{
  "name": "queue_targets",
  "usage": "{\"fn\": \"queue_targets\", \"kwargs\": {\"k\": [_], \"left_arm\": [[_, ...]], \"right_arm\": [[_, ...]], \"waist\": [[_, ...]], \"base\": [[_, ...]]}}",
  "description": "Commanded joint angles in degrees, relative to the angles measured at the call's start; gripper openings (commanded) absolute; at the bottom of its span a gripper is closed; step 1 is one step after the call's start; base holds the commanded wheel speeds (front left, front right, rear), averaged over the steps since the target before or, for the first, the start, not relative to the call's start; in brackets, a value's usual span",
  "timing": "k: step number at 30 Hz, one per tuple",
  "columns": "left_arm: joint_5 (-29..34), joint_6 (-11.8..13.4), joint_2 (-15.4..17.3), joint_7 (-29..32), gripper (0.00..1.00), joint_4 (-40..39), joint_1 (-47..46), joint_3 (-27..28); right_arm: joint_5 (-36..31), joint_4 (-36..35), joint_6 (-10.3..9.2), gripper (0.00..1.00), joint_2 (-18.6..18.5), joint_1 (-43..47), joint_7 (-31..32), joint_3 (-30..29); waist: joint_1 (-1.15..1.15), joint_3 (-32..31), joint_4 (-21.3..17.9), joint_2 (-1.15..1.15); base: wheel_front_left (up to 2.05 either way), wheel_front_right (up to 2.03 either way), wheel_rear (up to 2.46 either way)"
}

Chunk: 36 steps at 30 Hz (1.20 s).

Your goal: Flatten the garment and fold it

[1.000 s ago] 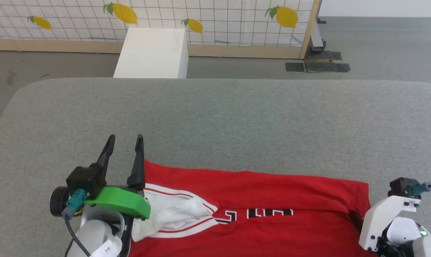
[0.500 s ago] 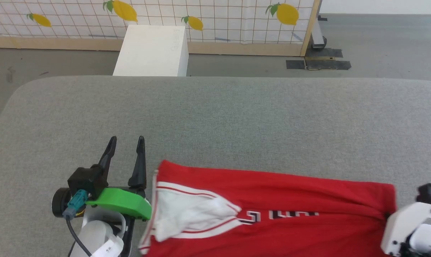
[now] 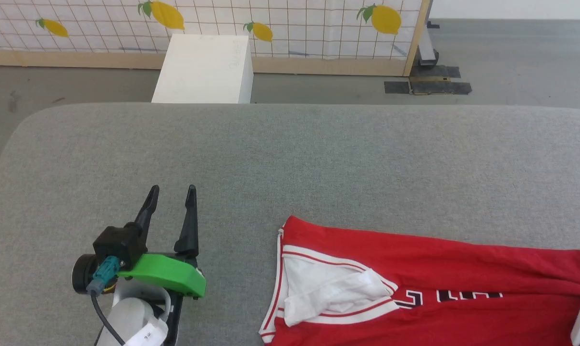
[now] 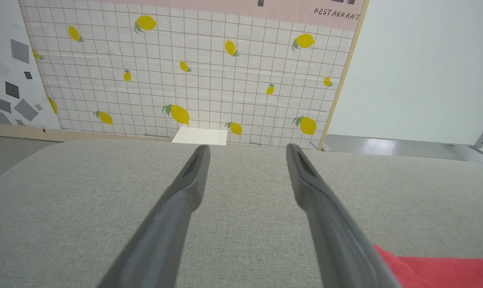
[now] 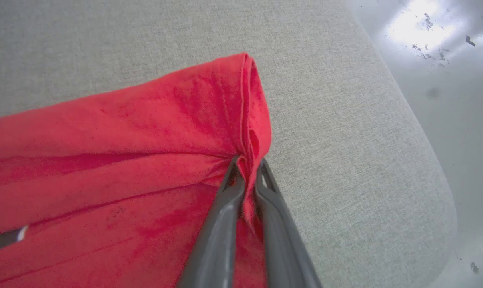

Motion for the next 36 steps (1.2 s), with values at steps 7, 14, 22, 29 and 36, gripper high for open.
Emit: {"fn": "queue_targets", "kwargs": {"k": [7,14,22,29,36], "left_arm": [[0.61,-0.64,-0.44,-0.27,1.00,0.64,0.38,0.55],[0.81,-0.77,-0.44,-0.27,1.00,1.08,0.26,0.09],[0.61,-0.84,-0.67,-0.27,1.00,1.04,-0.94,-0.43],[0.30,-0.87,-0.91,-0.27,1.00,1.35,-2.37,-1.64],[-0.07,-0.88,-1.03,-0.27,1.00,1.67,-3.11,-1.83]], "right_arm": [[9.16,-11.75,-0.11,0.00,-0.09,4.39,9.80,10.69],[16.59,-32.73,-0.11,0.00,-0.09,9.92,22.02,26.35],[15.49,-36.99,-0.11,0.00,-0.13,4.59,25.09,49.90],[16.20,-22.72,-0.11,0.00,-0.12,-3.50,18.83,59.57],[22.75,-5.28,-0.11,0.00,-0.10,-10.24,12.31,65.75]], "waist": [[0.00,-0.97,-0.29,0.00],[0.00,-1.31,0.02,0.00],[0.00,0.14,1.08,0.00],[0.00,2.04,3.67,0.00],[0.00,3.35,5.53,0.00]], "base": [[0.00,0.00,0.00],[0.00,0.00,0.00],[0.00,0.00,0.00],[0.00,0.00,0.00],[0.00,0.00,0.00]]}}
